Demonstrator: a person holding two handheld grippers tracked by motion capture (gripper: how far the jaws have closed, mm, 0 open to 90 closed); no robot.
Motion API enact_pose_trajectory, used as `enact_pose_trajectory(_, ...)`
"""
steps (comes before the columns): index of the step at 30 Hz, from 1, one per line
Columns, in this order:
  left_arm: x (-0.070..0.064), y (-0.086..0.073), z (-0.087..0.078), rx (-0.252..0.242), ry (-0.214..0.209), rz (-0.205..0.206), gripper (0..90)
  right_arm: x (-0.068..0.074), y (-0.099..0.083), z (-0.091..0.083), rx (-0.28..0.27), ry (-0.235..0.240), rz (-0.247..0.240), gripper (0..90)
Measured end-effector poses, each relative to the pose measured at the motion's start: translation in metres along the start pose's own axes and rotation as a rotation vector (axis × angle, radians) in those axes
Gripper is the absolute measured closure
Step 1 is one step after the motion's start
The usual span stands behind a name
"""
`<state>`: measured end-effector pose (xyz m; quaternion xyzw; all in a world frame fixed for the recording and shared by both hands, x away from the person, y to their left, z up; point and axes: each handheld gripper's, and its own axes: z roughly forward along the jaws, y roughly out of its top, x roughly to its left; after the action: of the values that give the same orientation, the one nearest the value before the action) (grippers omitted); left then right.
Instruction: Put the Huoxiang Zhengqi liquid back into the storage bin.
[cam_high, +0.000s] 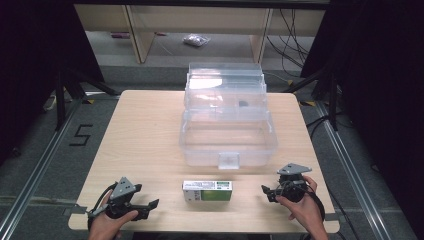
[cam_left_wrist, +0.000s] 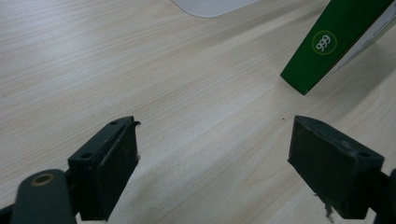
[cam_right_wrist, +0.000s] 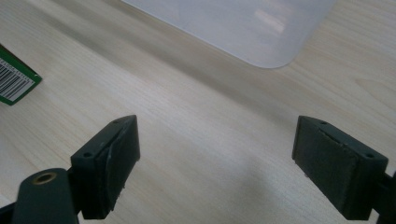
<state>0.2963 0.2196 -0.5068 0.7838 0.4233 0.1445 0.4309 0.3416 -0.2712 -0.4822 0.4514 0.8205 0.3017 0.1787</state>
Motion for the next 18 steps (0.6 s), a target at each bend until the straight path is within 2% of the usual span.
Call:
enact_pose_trajectory(3, 0.000, 0.000, 0.000, -0.006, 0.003, 0.001, 15.0, 0.000, 0.002, -0.002, 0.009, 0.008, -0.013, 17.9)
enact_pose_trajectory(5, 0.000, 0.000, 0.000, 0.000, 0.000, 0.000, 15.0, 0.001, 0.002, -0.002, 0.013, 0.002, -0.038, 20.5)
enact_pose_trajectory(7, 0.000, 0.000, 0.000, -0.008, 0.004, -0.005, 15.0, 0.004, 0.004, -0.005, 0.027, 0.016, -0.030, 20.2)
enact_pose_trajectory(9, 0.000, 0.000, 0.000, 0.003, 0.003, 0.003, 15.0, 0.003, 0.007, -0.006, 0.027, 0.016, -0.078, 19.5)
enact_pose_trajectory(10, 0.000, 0.000, 0.000, 0.003, 0.003, 0.003, 15.0, 0.004, 0.009, -0.009, 0.035, 0.021, -0.069, 19.4)
enact_pose_trajectory(12, 0.000, 0.000, 0.000, 0.003, 0.003, 0.001, 15.0, 0.004, 0.012, -0.012, 0.029, 0.024, -0.097, 18.9)
enact_pose_trajectory(17, 0.000, 0.000, 0.000, 0.005, 0.002, -0.002, 15.0, 0.008, 0.018, -0.017, 0.038, 0.053, -0.107, 18.4)
enact_pose_trajectory(18, 0.000, 0.000, 0.000, 0.007, 0.001, 0.002, 15.0, 0.008, 0.019, -0.018, 0.036, 0.056, -0.122, 18.4)
